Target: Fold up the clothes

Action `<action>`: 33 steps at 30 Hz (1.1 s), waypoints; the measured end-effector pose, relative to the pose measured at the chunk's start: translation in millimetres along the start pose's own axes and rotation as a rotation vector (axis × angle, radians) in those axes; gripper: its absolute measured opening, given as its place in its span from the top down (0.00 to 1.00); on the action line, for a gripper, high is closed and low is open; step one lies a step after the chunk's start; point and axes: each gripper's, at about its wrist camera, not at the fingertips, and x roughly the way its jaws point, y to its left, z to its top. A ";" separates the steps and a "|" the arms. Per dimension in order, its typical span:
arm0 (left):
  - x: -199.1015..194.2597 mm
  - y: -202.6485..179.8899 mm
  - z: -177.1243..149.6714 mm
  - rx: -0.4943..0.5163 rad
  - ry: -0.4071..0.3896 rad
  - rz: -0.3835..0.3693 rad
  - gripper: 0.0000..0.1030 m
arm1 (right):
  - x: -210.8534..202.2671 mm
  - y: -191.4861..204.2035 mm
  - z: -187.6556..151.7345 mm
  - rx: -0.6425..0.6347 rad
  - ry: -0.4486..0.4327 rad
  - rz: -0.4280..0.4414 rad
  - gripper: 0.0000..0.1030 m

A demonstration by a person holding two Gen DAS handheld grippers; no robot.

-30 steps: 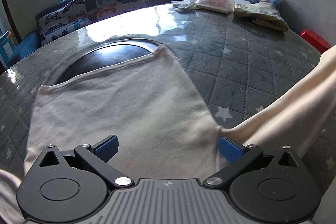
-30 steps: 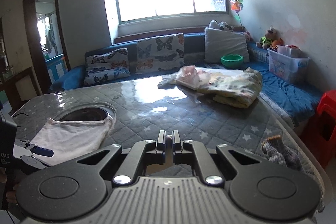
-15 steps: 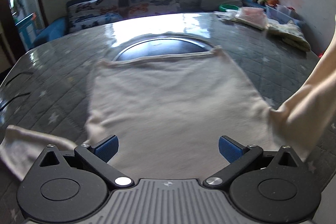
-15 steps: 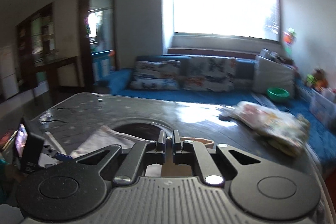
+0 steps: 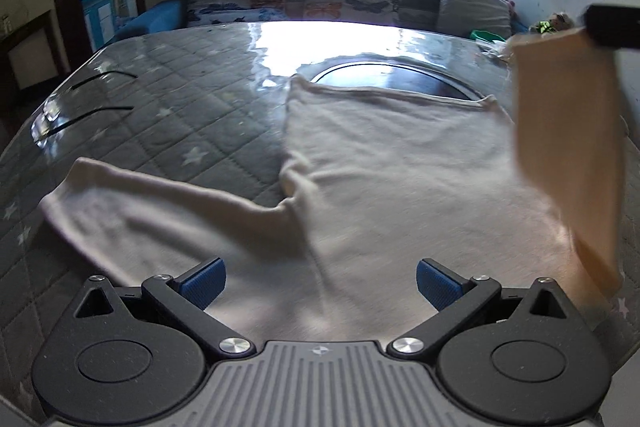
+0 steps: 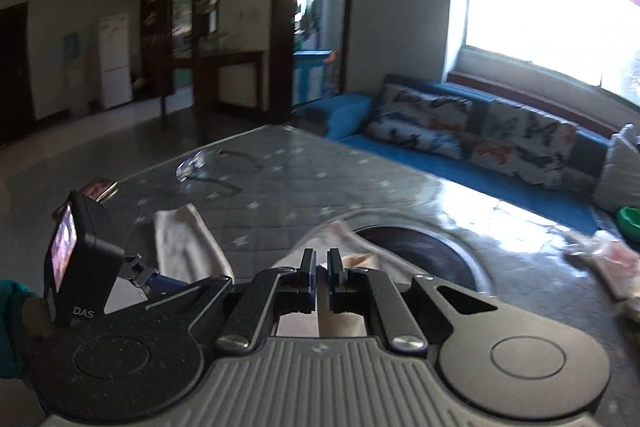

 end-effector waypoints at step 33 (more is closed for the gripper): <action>5.9 -24.9 18.1 0.108 -0.051 -0.068 0.23 | 16.2 -89.0 -107.7 0.038 0.300 -0.106 0.87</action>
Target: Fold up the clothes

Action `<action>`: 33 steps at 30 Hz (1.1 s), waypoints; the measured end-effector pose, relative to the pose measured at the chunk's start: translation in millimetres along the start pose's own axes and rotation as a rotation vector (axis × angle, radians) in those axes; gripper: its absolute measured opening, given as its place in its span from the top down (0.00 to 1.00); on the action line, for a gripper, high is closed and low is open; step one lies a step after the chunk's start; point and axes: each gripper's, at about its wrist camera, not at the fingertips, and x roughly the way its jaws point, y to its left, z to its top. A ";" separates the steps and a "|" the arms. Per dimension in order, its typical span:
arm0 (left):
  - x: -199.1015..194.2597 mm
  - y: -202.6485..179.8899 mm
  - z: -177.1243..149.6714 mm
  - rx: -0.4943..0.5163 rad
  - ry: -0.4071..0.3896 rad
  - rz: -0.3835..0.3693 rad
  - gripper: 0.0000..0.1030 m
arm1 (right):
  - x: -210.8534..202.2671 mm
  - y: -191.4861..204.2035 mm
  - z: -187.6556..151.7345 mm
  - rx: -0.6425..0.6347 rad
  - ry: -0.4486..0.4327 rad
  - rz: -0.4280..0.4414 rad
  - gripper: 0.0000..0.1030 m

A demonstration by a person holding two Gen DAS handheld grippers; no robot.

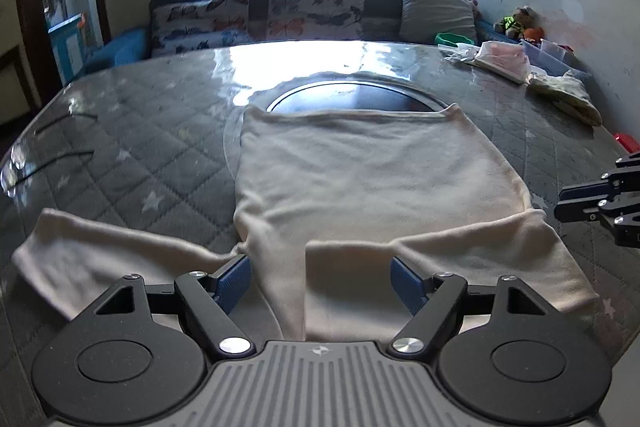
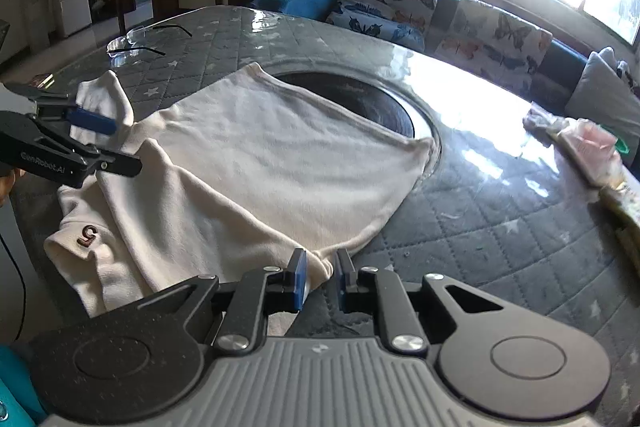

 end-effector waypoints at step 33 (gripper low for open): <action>26.3 -3.4 4.2 0.052 0.011 -0.059 0.70 | 22.3 10.2 5.8 -0.059 -0.067 0.068 0.90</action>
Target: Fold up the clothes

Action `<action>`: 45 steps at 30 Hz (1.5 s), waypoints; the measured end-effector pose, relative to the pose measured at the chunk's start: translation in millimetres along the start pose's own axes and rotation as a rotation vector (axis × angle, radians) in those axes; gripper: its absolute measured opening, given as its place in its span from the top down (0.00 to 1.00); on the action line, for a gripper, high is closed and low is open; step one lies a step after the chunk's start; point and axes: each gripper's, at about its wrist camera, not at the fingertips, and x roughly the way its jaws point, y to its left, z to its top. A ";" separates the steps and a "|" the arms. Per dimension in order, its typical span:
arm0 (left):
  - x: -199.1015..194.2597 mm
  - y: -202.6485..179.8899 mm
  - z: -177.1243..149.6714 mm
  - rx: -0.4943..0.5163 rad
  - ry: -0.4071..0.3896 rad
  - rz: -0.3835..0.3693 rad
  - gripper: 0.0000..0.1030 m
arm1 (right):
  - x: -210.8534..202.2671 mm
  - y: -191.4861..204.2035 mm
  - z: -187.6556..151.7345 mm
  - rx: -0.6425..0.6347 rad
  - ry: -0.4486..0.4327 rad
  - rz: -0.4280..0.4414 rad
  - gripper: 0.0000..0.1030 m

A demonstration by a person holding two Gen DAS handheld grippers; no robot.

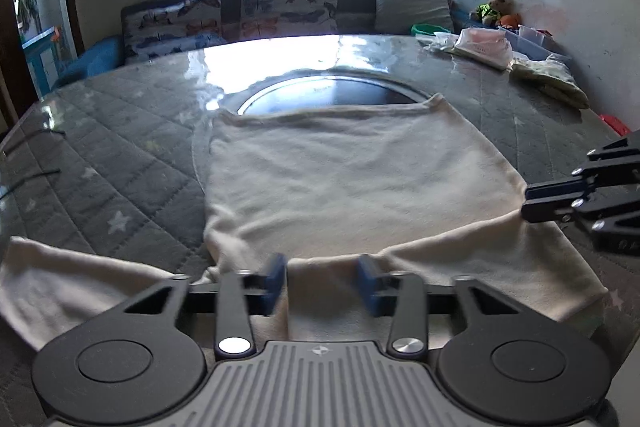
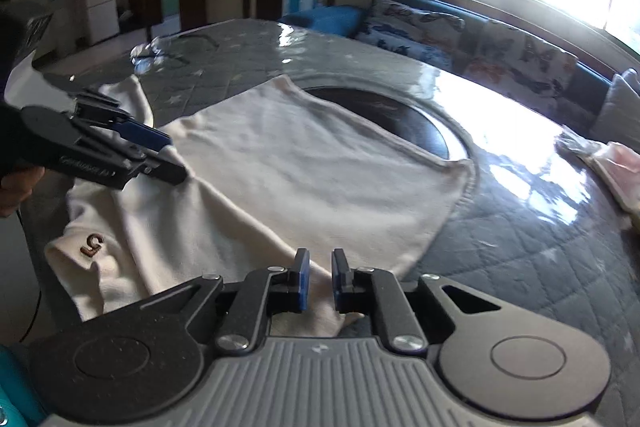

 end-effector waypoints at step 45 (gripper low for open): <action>-5.2 -10.7 -0.4 0.041 -0.005 -0.056 0.64 | 9.1 96.7 0.5 -0.199 -0.032 0.244 0.85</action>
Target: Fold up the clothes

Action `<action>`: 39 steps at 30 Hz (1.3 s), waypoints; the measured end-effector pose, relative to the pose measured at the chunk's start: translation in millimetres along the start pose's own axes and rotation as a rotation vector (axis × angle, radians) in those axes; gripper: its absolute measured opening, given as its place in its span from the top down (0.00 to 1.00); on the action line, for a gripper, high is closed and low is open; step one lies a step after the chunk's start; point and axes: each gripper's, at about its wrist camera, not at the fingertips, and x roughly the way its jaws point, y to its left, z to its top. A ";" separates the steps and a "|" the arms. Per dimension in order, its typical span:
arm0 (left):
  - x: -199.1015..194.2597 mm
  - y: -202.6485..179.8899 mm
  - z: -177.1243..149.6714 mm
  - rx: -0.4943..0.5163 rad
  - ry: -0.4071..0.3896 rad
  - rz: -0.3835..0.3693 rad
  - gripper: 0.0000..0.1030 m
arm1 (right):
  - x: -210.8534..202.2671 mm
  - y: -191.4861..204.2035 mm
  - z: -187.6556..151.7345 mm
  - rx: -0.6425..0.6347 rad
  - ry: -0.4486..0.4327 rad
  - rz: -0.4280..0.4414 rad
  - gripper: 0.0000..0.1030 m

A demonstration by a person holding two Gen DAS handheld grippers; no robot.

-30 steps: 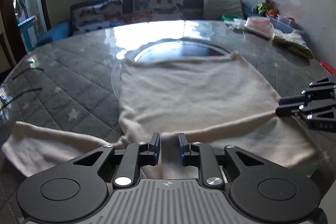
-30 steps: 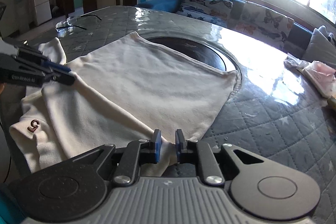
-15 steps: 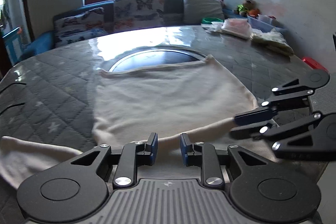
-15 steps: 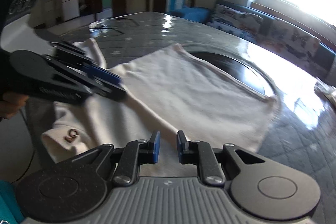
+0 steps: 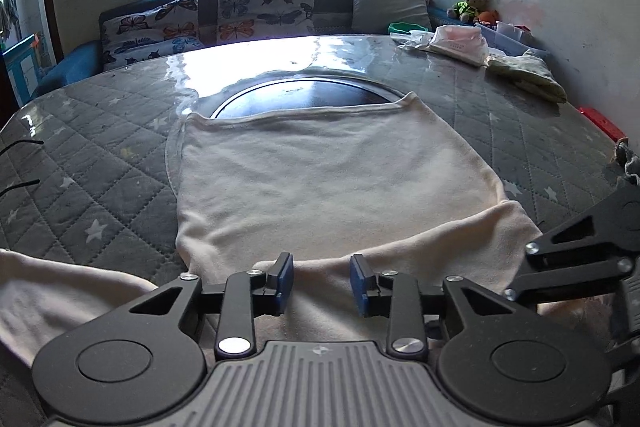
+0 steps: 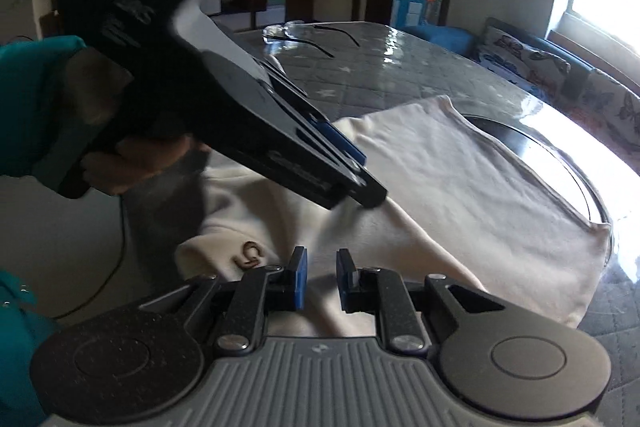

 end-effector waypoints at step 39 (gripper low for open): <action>-20.6 -2.2 -14.2 -0.019 -0.053 -0.008 0.52 | -37.6 -76.9 -30.8 0.252 0.033 -0.242 0.83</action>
